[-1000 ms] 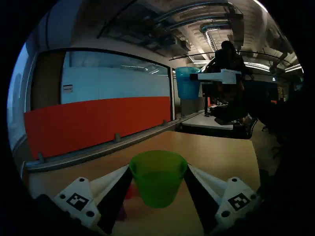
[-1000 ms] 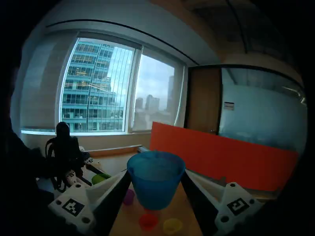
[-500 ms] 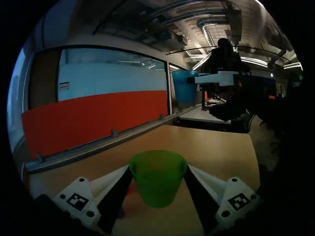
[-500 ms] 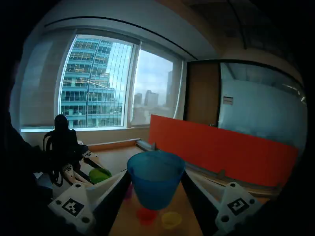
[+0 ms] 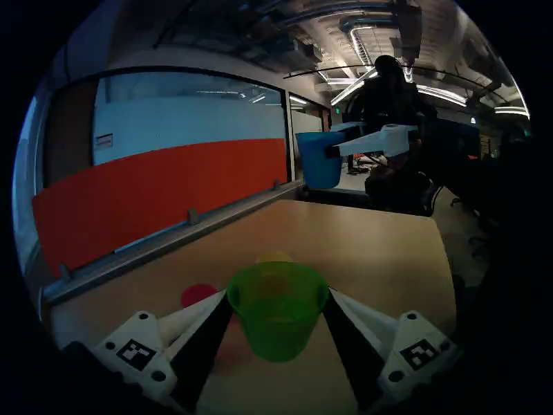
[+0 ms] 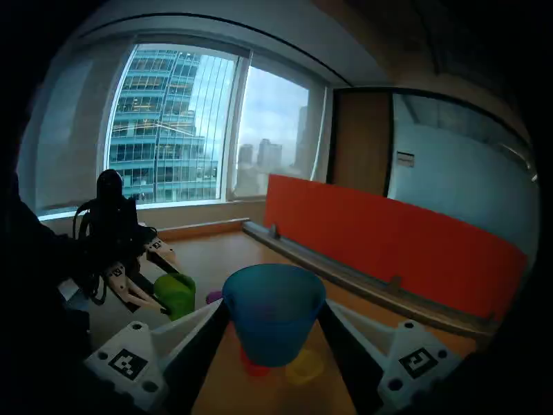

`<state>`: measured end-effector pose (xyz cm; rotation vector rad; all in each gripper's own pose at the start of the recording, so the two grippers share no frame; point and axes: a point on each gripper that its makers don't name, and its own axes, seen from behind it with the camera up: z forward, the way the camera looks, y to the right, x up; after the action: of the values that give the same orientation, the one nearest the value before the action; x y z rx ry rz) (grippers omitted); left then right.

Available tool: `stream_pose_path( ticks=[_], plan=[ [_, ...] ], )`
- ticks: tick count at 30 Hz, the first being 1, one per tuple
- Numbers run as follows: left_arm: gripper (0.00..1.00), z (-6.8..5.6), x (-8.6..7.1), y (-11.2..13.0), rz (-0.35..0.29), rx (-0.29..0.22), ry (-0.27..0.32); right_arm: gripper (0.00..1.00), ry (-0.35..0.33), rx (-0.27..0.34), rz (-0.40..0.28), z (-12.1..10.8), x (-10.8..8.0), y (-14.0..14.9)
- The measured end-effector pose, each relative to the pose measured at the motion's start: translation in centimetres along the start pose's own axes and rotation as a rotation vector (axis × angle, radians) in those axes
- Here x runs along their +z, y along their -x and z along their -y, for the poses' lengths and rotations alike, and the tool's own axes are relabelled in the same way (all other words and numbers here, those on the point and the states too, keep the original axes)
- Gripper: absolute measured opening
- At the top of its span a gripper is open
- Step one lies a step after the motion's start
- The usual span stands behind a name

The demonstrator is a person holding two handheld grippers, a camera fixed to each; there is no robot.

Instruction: Pour water

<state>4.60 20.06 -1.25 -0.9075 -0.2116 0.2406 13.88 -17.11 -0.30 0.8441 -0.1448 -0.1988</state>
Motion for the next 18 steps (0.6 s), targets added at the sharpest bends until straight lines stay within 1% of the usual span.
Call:
stream_pose_path(
  ticks=[9,15,18],
  plan=[
    [0.87,0.3,0.7,2.3,0.074,0.009,0.003,0.90,-0.015,-0.023,0.062,0.1,0.6,3.0],
    [0.87,-0.1,1.2,4.0,0.132,0.030,0.018,0.91,-0.034,-0.029,0.104,0.5,1.0,5.2],
    [0.87,-0.2,1.4,4.8,0.157,0.032,0.026,0.91,-0.041,-0.026,0.124,0.6,1.1,6.3]
  ],
)
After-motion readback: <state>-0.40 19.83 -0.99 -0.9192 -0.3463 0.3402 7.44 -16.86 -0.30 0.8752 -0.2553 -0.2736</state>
